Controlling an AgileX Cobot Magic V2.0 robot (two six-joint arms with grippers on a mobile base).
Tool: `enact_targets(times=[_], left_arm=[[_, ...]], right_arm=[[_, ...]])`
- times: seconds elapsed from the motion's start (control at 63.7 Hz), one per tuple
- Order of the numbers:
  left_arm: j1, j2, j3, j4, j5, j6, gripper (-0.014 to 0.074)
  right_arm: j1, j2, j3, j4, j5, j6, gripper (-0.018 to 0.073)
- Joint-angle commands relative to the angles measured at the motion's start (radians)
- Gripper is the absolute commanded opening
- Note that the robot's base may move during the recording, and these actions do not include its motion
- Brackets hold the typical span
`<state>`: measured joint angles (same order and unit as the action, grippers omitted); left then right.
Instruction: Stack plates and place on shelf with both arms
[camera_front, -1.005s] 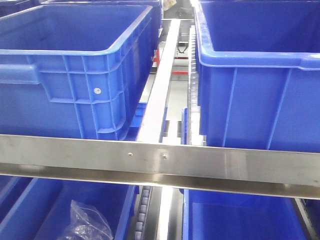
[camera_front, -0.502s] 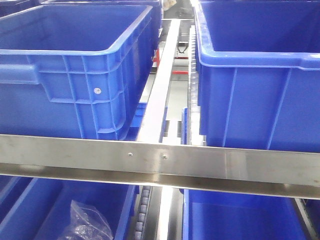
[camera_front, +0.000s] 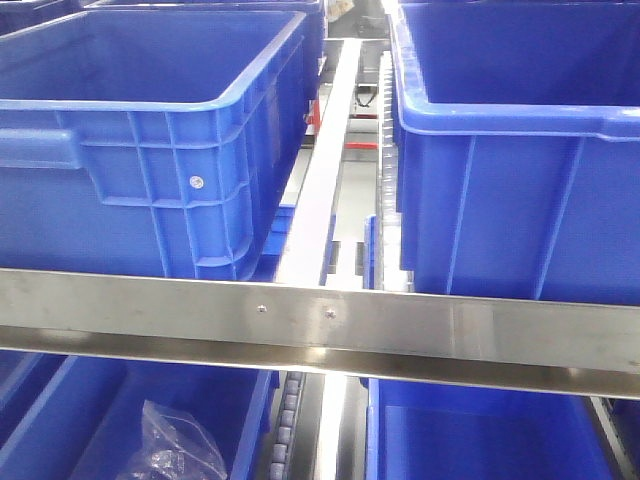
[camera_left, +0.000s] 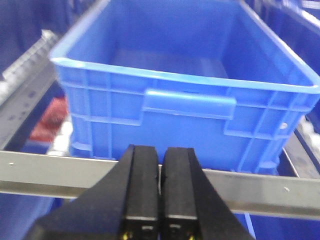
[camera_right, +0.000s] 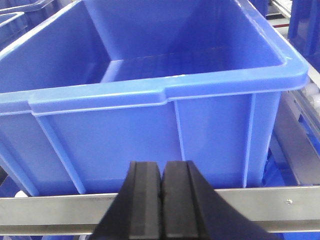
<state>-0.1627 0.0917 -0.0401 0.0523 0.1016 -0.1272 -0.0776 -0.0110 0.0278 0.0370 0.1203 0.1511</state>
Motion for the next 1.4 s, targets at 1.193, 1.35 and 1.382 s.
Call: enact_targets(times=[1.193, 1.35, 1.382], left_arm=[[0.008, -0.115, 0.05, 0.005, -0.112, -0.004, 0.0097], [0.008, -0.115, 0.05, 0.005, -0.112, -0.004, 0.0097], [0.008, -0.115, 0.05, 0.005, -0.112, -0.004, 0.0097]], right_arm=[[-0.001, -0.019, 0.002, -0.003, -0.081, -0.007, 0.0055], [-0.001, -0.019, 0.002, -0.003, -0.081, -0.007, 0.0055], [-0.001, -0.019, 0.002, -0.003, -0.081, -0.007, 0.0055]])
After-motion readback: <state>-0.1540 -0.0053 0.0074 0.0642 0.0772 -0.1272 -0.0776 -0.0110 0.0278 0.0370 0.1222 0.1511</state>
